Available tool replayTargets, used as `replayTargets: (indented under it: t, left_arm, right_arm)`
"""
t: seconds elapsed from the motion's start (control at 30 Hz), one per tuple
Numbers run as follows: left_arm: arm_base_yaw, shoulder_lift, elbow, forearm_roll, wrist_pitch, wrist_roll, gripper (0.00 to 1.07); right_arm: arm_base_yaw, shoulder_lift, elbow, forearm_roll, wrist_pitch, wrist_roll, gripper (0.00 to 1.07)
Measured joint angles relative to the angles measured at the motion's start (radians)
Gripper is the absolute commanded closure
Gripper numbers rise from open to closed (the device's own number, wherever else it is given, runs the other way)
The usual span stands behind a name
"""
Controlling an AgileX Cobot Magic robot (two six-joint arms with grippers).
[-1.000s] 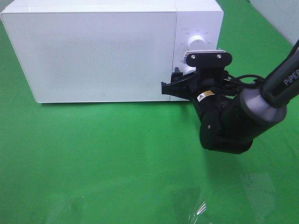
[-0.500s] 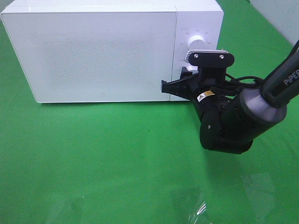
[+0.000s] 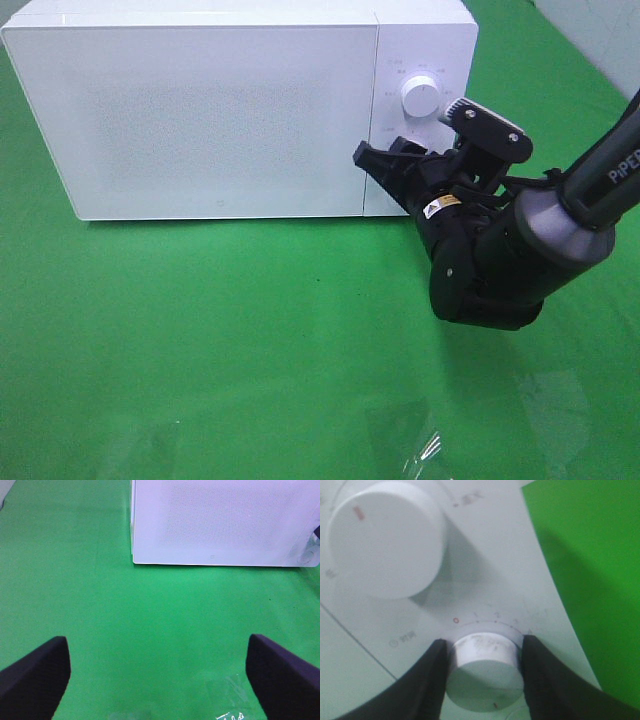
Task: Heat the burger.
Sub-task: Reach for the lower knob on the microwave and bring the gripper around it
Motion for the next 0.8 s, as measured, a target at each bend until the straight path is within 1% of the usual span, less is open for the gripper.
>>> replayTargets:
  t: [0.03,0.07,0.1,0.13,0.17,0.2,0.23,0.27,0.3,0.33,0.37,0.4,0.47,0.5,0.53,0.57,0.67,0.8]
  left_arm:
    - [0.000,0.000,0.000,0.000,0.000,0.000,0.19]
    - [0.000,0.000,0.000,0.000,0.000,0.000,0.19]
    - [0.000,0.000,0.000,0.000,0.000,0.000,0.19]
    - [0.000,0.000,0.000,0.000,0.000,0.000,0.19]
    - [0.000,0.000,0.000,0.000,0.000,0.000,0.19]
    - [0.000,0.000,0.000,0.000,0.000,0.000,0.19]
    - [0.000,0.000,0.000,0.000,0.000,0.000,0.19]
    - [0.000,0.000,0.000,0.000,0.000,0.000,0.19]
    - [0.000,0.000,0.000,0.000,0.000,0.000,0.19]
    - [0.000,0.000,0.000,0.000,0.000,0.000,0.19]
    - [0.000,0.000,0.000,0.000,0.000,0.000,0.19]
    - [0.000,0.000,0.000,0.000,0.000,0.000,0.19]
    - [0.000,0.000,0.000,0.000,0.000,0.000,0.19]
    - [0.000,0.000,0.000,0.000,0.000,0.000,0.19]
    - [0.000,0.000,0.000,0.000,0.000,0.000,0.19]
    - [0.000,0.000,0.000,0.000,0.000,0.000,0.19]
    - [0.000,0.000,0.000,0.000,0.000,0.000,0.19]
    - [0.000,0.000,0.000,0.000,0.000,0.000,0.19]
  right_arm:
    - [0.000,0.000,0.000,0.000,0.000,0.000,1.07]
    - [-0.001,0.000,0.002,-0.008,-0.001,0.176,1.07]
    - [-0.001,0.000,0.002,-0.008,-0.001,0.176,1.07]
    - [-0.002,0.001,0.004,-0.010,-0.001,0.266,1.07]
    - [-0.005,0.001,0.007,-0.021,-0.003,0.422,1.07]
    - [-0.005,0.001,0.007,-0.021,-0.003,0.422,1.07]
    - [-0.008,0.004,0.011,-0.033,-0.004,0.557,1.07]
    - [-0.008,0.004,0.011,-0.033,-0.004,0.557,1.07]
    - [-0.009,0.003,0.013,-0.041,-0.007,0.675,1.07]
    - [-0.009,0.003,0.013,-0.041,-0.007,0.675,1.07]
    - [-0.009,0.005,0.013,-0.042,-0.007,0.809,1.07]
    - [-0.009,0.005,0.013,-0.042,-0.007,0.809,1.07]
    - [-0.010,0.006,0.013,-0.046,-0.007,0.989,1.07]
    - [-0.010,0.006,0.013,-0.046,-0.007,0.989,1.07]
    - [-0.010,0.006,0.013,-0.046,-0.007,1.080,1.07]
    - [-0.010,0.006,0.013,-0.046,-0.007,1.080,1.07]
    - [-0.010,0.006,0.013,-0.046,-0.005,1.182,1.07]
    - [-0.010,0.006,0.013,-0.046,-0.004,1.200,1.07]
